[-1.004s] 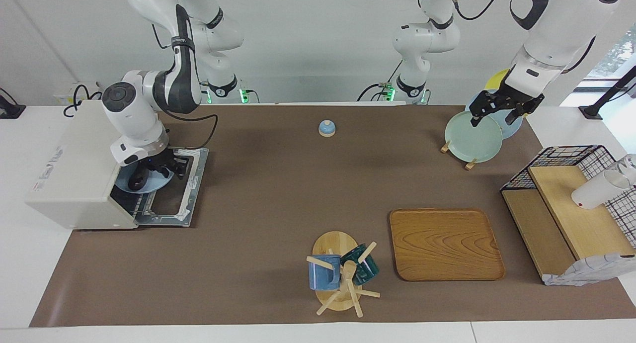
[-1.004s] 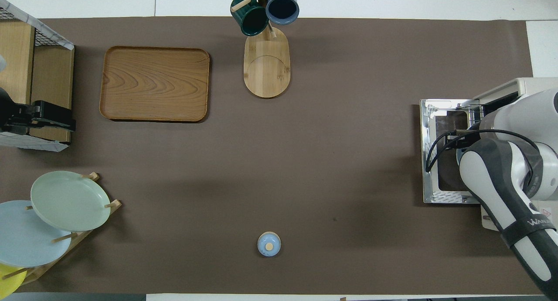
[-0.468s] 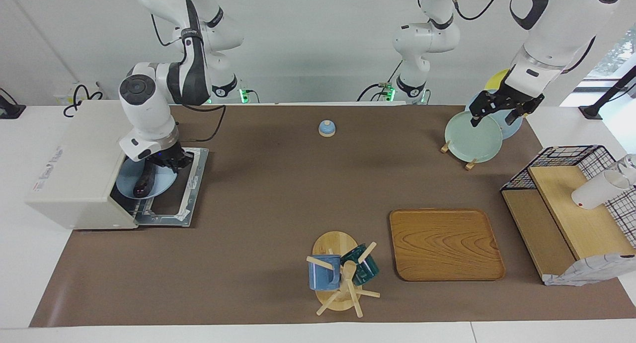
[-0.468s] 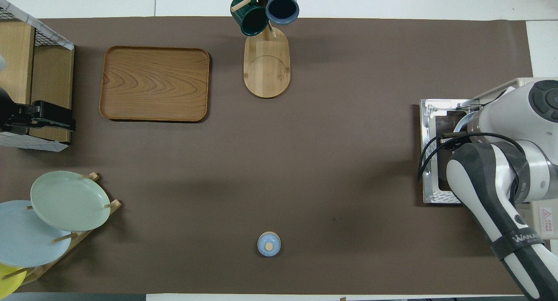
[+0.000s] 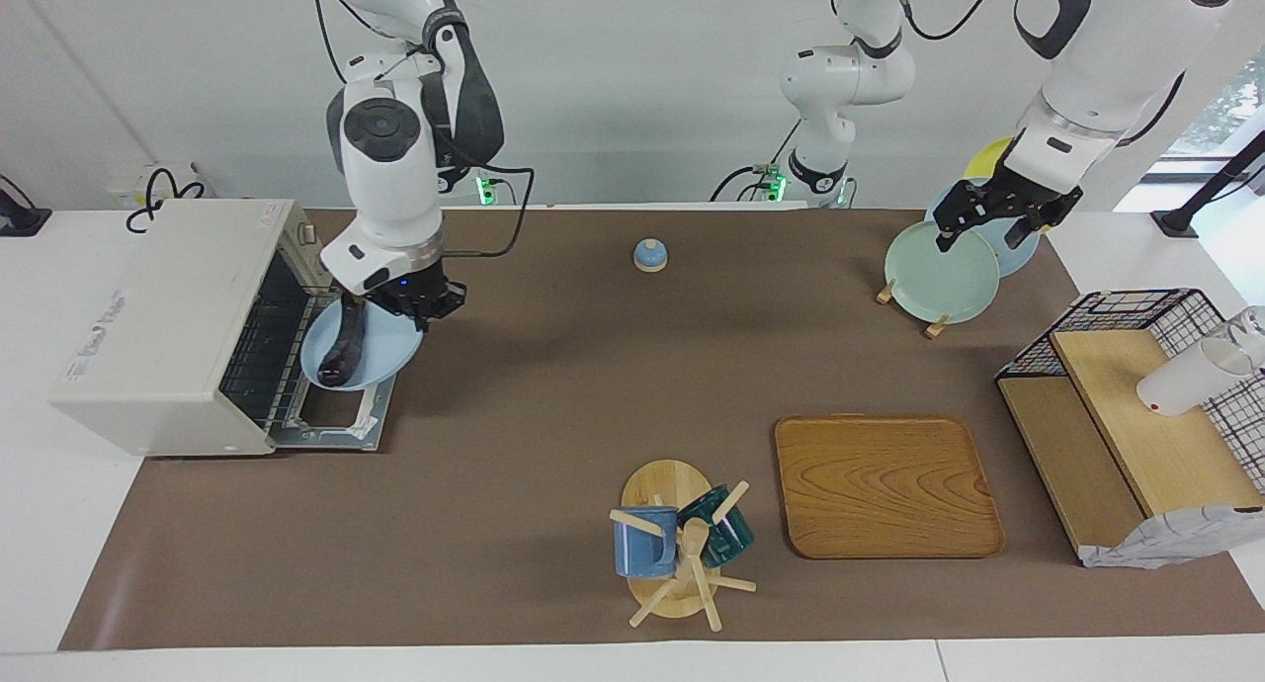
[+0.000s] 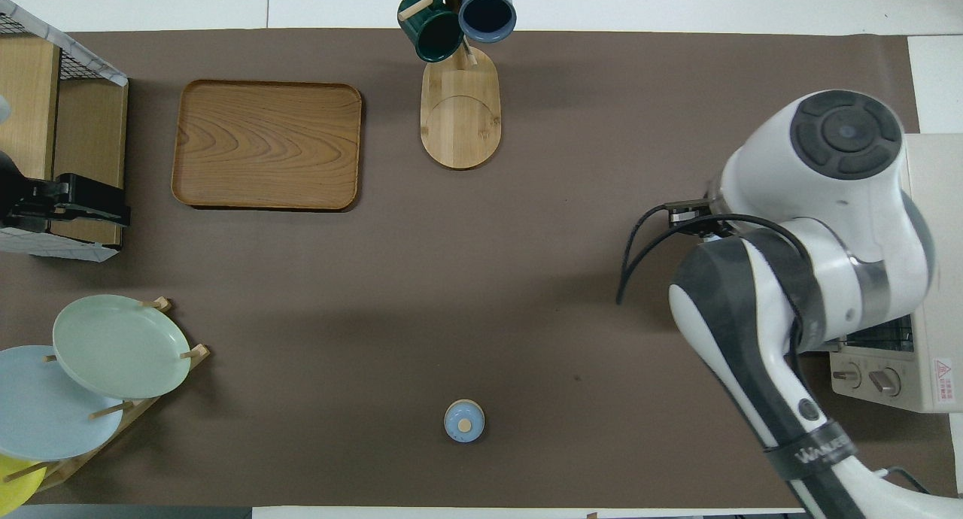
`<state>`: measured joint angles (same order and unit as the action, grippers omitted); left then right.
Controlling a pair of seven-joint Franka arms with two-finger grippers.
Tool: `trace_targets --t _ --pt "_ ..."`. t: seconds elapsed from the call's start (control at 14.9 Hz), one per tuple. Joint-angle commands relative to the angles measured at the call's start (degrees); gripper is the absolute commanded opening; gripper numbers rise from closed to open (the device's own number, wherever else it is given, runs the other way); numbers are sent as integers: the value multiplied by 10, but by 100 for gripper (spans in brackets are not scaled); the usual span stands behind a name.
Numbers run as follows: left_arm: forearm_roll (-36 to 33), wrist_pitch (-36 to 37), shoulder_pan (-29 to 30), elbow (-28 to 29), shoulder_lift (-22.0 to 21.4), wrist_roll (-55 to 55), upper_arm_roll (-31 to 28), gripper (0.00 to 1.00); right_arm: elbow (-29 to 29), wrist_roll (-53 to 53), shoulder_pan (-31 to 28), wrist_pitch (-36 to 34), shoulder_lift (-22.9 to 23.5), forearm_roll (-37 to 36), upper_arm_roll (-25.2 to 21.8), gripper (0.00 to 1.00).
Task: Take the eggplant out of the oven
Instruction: 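Pull the eggplant out and carry it over the blue plate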
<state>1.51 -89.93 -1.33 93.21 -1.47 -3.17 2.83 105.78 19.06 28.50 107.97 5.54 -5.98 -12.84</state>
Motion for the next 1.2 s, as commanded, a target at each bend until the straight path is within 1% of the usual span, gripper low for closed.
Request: trace_targets --t 0.0,0.13,0.27,0.33,0.47,0.54,0.67,0.8,0.87,1.0,1.14 --pt "-9 5 1 3 -9 -1 1 100 -124 95 44 -32 89 30 26 0" --pt "-9 5 1 3 -9 -1 1 100 -221 195 53 -71 175 27 70 0" --pt "-9 5 1 3 -9 -1 1 100 -310 302 55 -71 254 25 133 0" --pt "-9 5 1 3 -9 -1 1 100 -337 351 66 -62 281 23 154 0" --pt "-9 5 1 3 -9 -1 1 100 -338 381 82 5 298 29 160 0" --pt "-9 5 1 3 -9 -1 1 100 -332 388 96 21 302 30 162 0" --pt "-9 5 1 3 -9 -1 1 100 -302 424 108 49 296 30 162 0" --pt "-9 5 1 3 -9 -1 1 100 -277 427 104 79 291 32 164 0" --pt "-9 5 1 3 -9 -1 1 100 -258 427 102 108 287 46 164 0" --pt "-9 5 1 3 -9 -1 1 100 -233 428 104 158 280 55 164 21" --pt "-9 5 1 3 -9 -1 1 100 -242 427 103 154 280 49 164 38"
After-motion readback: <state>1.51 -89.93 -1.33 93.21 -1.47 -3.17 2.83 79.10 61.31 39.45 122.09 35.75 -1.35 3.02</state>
